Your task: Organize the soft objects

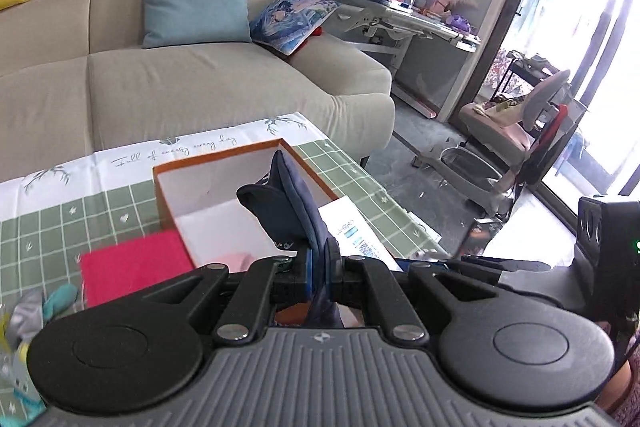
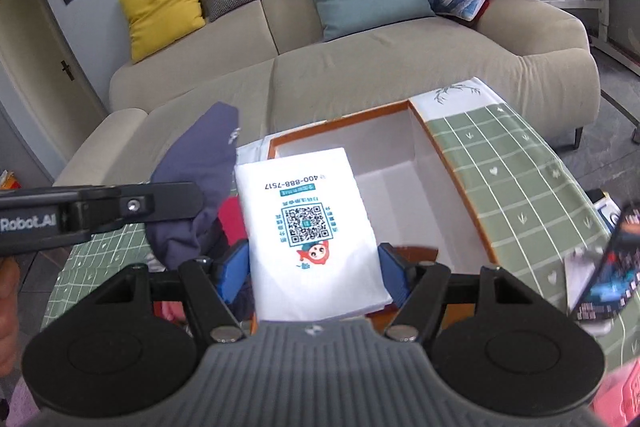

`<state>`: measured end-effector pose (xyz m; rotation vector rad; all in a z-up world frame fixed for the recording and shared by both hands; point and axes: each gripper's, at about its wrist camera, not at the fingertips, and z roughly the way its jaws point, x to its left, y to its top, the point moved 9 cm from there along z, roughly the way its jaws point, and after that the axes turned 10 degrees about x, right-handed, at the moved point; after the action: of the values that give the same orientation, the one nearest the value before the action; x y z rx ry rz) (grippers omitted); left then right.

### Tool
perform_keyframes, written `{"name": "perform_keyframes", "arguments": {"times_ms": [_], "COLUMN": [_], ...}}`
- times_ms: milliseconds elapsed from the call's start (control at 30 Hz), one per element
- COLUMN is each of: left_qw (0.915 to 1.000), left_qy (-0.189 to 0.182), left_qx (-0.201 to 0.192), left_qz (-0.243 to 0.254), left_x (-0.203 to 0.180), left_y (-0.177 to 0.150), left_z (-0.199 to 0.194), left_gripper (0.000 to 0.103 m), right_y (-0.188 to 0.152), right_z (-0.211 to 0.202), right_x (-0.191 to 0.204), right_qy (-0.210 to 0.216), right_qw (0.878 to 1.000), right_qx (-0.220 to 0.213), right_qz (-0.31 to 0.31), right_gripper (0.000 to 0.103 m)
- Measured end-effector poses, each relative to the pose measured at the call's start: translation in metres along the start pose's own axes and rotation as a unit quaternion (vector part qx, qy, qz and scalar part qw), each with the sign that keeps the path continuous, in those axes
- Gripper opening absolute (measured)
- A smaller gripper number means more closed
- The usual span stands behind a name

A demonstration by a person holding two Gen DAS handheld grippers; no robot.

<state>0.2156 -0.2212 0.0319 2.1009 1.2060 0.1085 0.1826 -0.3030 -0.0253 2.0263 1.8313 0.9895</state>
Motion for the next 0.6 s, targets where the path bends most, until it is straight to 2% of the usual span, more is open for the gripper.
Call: {"name": "perform_keyframes", "arguments": {"times_ms": [267,600], "left_qw": [0.9986,0.9924], "left_qy": [0.018,0.055], "left_qx": [0.045,0.103], "left_qz": [-0.022,-0.038], "left_x": [0.041,0.094], "left_y": [0.036,0.049], "left_z": [0.065,0.134], "left_gripper": [0.005,0.005], "right_y": [0.047,0.079], "right_z": [0.071,0.171], "right_x": [-0.025,-0.042], "right_qy": [-0.019,-0.058], "right_qw": [0.999,0.991], "right_qx": [0.034,0.110], "right_qz": [-0.012,-0.055], "right_gripper": [0.068,0.068]}}
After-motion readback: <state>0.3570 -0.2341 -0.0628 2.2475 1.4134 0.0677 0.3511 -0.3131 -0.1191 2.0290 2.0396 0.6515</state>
